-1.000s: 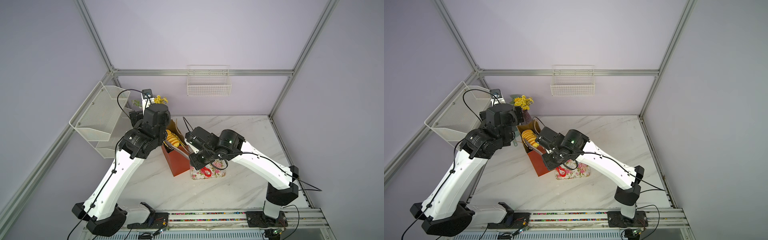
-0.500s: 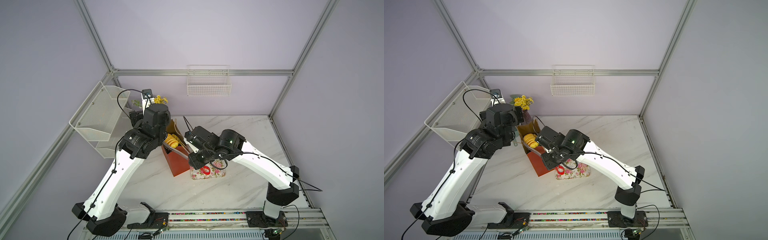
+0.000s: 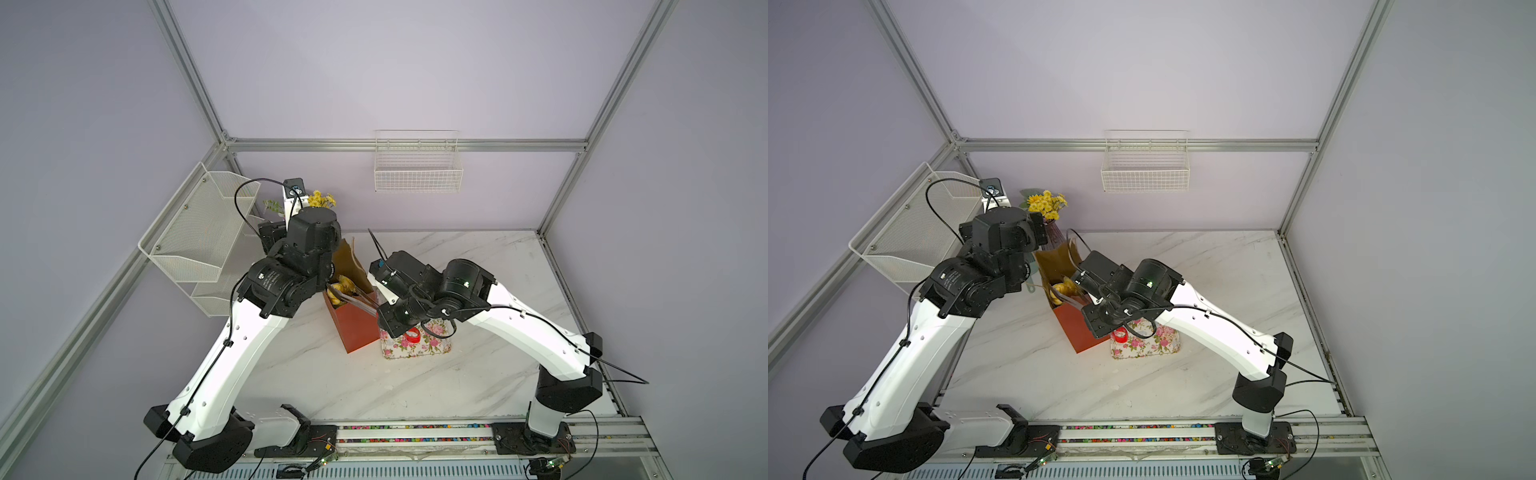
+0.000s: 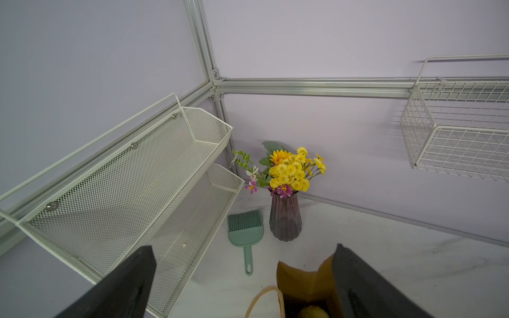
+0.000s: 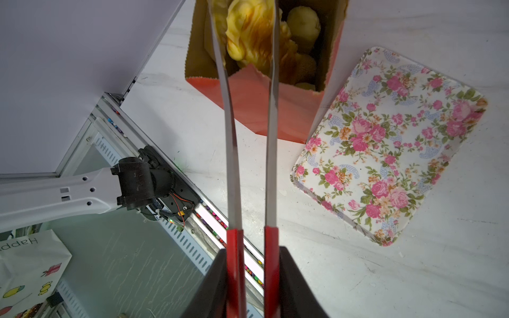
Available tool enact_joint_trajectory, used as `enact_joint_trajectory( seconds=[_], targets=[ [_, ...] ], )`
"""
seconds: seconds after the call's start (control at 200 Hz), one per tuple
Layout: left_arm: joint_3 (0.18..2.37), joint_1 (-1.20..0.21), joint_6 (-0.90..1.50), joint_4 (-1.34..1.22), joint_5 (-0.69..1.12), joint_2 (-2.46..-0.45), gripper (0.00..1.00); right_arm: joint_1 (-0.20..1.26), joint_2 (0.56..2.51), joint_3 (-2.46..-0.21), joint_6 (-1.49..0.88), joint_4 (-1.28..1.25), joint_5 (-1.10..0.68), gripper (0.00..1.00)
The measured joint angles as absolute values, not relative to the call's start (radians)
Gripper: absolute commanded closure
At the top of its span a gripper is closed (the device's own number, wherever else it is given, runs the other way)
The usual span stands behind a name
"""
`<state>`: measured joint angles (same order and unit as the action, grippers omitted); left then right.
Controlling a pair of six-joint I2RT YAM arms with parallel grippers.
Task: Pack bread into a paper bag
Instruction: Place the fake bread in the paper bag, then place the clamp at the center of the board.
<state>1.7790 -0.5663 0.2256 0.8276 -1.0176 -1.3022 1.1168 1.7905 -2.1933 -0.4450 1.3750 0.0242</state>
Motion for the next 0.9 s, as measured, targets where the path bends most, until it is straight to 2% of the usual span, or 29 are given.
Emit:
enact_joint_trajectory(
  seconds=[0.175, 0.46, 0.73, 0.9],
  targets=[
    [1.779, -0.566, 0.226, 0.828, -1.017, -1.302, 0.0, 1.117, 1.732, -2.177, -0.431, 1.333, 0.055, 0.72],
    [1.78, -0.566, 0.229, 0.813, -1.017, -1.316, 0.0, 1.117, 1.634, -2.313, -0.362, 1.318, 0.141, 0.76],
    [1.78, -0.571, 0.229, 0.82, -1.018, -1.316, 0.0, 1.119, 1.404, -2.149, -0.344, 1.331, 0.535, 0.77],
    [1.78, -0.573, 0.25, 0.833, -1.018, -1.316, 0.0, 1.118, 1.319, -1.894, -0.453, 1.361, 0.651, 0.77]
  ],
)
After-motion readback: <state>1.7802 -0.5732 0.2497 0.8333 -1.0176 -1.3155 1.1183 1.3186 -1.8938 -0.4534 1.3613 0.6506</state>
